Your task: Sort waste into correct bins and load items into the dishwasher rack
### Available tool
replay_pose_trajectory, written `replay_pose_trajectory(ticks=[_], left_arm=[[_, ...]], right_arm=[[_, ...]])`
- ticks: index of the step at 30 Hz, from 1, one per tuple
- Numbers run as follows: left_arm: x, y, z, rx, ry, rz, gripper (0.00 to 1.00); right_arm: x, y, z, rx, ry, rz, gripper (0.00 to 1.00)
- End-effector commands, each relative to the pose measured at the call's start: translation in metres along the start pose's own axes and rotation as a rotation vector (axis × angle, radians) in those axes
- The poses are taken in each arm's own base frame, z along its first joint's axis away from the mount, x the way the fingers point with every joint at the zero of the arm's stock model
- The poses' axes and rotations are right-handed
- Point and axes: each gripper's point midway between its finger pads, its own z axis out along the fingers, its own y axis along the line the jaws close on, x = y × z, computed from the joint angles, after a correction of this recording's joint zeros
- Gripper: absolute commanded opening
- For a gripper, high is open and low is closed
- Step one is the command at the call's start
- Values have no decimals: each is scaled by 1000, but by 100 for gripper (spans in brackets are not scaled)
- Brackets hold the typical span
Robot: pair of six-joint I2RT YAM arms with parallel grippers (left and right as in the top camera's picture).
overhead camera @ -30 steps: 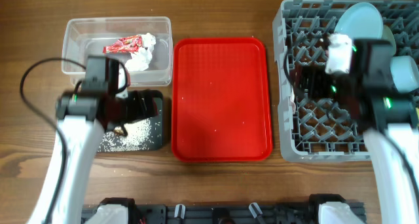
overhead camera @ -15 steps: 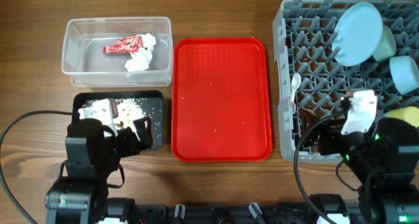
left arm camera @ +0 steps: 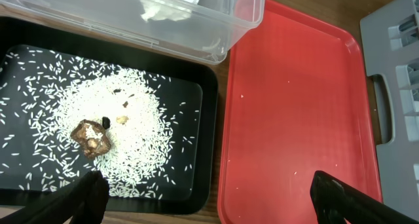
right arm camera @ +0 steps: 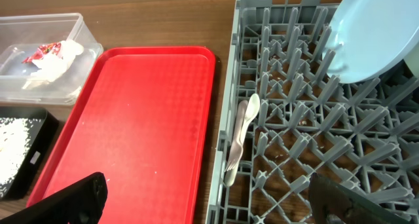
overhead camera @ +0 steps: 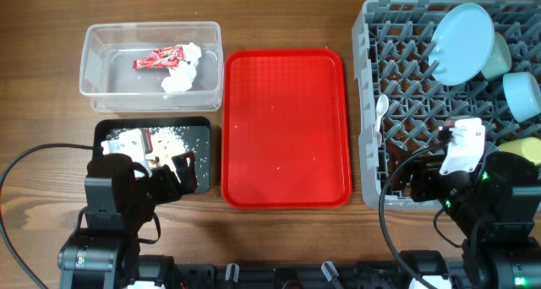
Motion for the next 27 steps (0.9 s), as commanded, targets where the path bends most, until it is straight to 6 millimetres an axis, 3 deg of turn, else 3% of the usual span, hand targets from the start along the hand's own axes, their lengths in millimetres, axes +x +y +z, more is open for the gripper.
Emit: replay_pose_trajectory(ticks=[1,6,12,20,27], left_arm=[[1,4,1,-17,1,10,100],[1,4,1,-17,1,10,100],[1,4,1,-17,1,10,100],[1,4,1,-17,1,10,100],[1,4,1,-17,1,10,100]], right_arm=[[4,-4,3,18,19,2,100],[-3,-3,-1,19,-47,-36,100],[-20,-1,-7,13,-343,-89,100],[-7,-1,3,0,-716,-155,100],[12,-7,36,3,-788,-162,100]])
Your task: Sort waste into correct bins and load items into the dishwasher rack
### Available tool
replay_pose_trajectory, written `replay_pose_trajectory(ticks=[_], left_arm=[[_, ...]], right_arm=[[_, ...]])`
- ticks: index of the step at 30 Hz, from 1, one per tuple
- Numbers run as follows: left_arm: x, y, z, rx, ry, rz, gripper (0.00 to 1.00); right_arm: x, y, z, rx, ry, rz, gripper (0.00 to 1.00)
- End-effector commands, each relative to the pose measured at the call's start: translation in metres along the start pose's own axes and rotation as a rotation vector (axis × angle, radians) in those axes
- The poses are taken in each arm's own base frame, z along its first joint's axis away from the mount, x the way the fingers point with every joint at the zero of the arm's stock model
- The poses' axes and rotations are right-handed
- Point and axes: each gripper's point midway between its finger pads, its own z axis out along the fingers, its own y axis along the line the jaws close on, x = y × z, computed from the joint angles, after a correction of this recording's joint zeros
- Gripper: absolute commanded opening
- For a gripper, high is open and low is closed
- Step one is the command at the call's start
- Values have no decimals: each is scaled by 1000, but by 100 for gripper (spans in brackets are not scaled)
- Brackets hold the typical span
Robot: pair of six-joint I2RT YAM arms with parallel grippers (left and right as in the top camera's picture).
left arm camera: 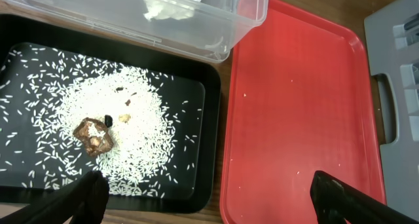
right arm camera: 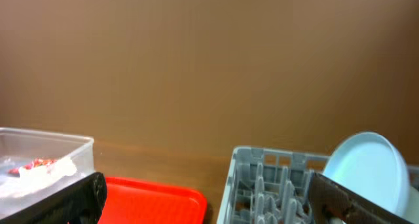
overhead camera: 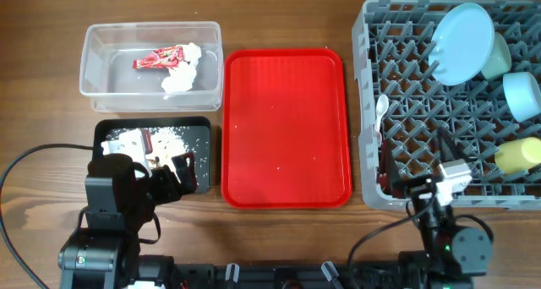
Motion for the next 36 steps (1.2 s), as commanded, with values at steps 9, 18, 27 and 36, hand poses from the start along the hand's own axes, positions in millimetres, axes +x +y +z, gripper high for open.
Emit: replay_pose_trajectory(ticks=[9,18,27,36], left_arm=[[0,2,1,-9,-3,11,100],[0,2,1,-9,-3,11,100],[0,2,1,-9,-3,11,100],[0,2,1,-9,-3,11,100]], right_arm=[[73,-14,-1,83,163,17,100],[76,-15,-2,87,175,19,100],[77,-15,-2,87,178,19,100],[77,-15,-2,87,178,19,100]])
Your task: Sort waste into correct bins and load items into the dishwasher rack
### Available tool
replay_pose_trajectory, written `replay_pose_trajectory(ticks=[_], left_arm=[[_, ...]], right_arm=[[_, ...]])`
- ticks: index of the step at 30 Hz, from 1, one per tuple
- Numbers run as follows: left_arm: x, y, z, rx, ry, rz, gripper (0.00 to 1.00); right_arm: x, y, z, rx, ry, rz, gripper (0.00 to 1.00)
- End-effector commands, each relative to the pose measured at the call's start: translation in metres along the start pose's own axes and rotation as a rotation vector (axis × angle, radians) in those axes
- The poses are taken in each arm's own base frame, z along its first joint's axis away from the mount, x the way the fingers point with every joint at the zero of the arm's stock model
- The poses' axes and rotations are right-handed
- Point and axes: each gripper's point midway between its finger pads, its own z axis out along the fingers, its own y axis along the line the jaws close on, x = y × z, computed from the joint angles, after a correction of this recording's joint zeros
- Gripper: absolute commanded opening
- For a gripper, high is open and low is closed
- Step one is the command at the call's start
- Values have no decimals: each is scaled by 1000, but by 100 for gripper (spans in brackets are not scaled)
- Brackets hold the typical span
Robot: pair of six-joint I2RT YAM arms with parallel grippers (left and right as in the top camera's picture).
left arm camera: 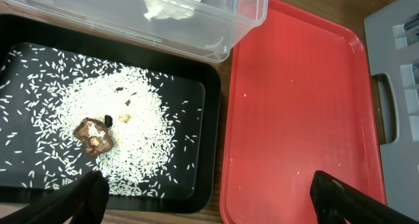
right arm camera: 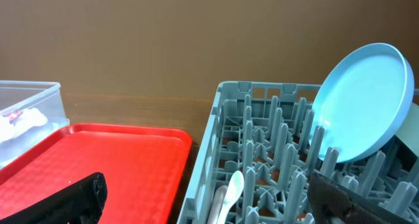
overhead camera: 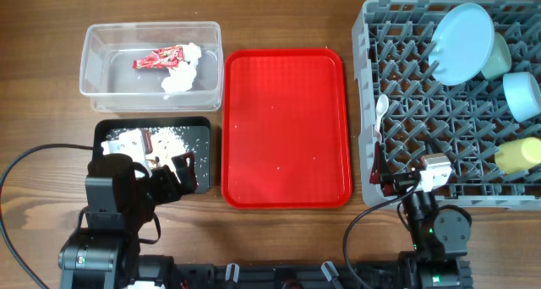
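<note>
A clear bin (overhead camera: 152, 57) holds a red wrapper (overhead camera: 157, 59) and white tissue (overhead camera: 181, 76). The black tray (left arm camera: 39, 40) carries scattered rice and a brown food lump (left arm camera: 92, 135). The grey dishwasher rack (overhead camera: 406, 95) holds a blue plate (right arm camera: 363, 103), cups and a white spoon (right arm camera: 232, 188). My left gripper (left arm camera: 209, 201) hangs open and empty above the black tray's near right corner. My right gripper (right arm camera: 206, 198) stands open and empty at the rack's front left corner.
The red tray (overhead camera: 286, 128) lies between the bins and the rack, bare but for a few crumbs. A green cup (overhead camera: 499, 54), a blue cup (overhead camera: 521, 95) and a yellow cup (overhead camera: 517, 155) sit along the rack's right side. A brown wall rises behind the table.
My right wrist faced the back wall from the rack's front edge; now it sits a little further left and looks low across the rack and red tray. The left arm has not moved.
My right gripper was open over the rack's front part, looking down on the spoon. Then it stood back at the rack's front edge, tilted up at the wall. Now it rests low by the rack's front left corner. My left gripper stayed open over the black tray.
</note>
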Motion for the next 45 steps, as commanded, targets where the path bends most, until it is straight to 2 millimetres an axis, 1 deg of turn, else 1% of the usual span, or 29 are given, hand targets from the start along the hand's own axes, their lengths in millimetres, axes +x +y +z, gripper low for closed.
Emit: replay_pose_trajectory(ticks=[1,5,8,11,13,16,20,24,27,31,33,36,38,40,45], left_arm=[[0,2,1,-9,-3,11,100],[0,2,0,-9,-3,11,100],[-1,2,-4,-7,-19,15,100],[-7,5,-12,-18,-82,23,100],[-10,7,-14,-17,-132,23,100],[-11,11,-8,-6,-219,26,100],[-10,14,10,49,-370,37,100],[-14,14,23,108,-531,49,100],[-16,14,28,141,-631,56,100],[-20,18,28,149,-740,52,100],[-21,22,28,136,-762,47,100],[-23,22,26,112,-777,101,100],[-19,22,29,104,-756,125,100],[-9,22,37,110,-704,132,100],[-9,20,38,121,-701,142,100]], right_arm=[[-3,-2,-1,13,-13,-6,100],[-3,-2,-1,13,-13,-5,100],[-3,-2,-1,13,-13,-5,100],[-3,-2,-1,13,-13,-5,100],[-3,-2,-1,13,-13,-5,100],[-3,-2,-1,13,-13,-5,100],[-3,-2,-1,13,-13,-5,100],[-3,-2,-1,13,-13,-5,100],[-3,-2,-1,13,-13,-5,100],[-3,-2,-1,13,-13,-5,100],[-3,-2,-1,13,-13,-5,99],[-3,-2,-1,13,-13,-5,100],[-3,-2,-1,13,-13,-5,100],[-3,-2,-1,13,-13,-5,100],[-3,-2,-1,13,-13,-5,100]])
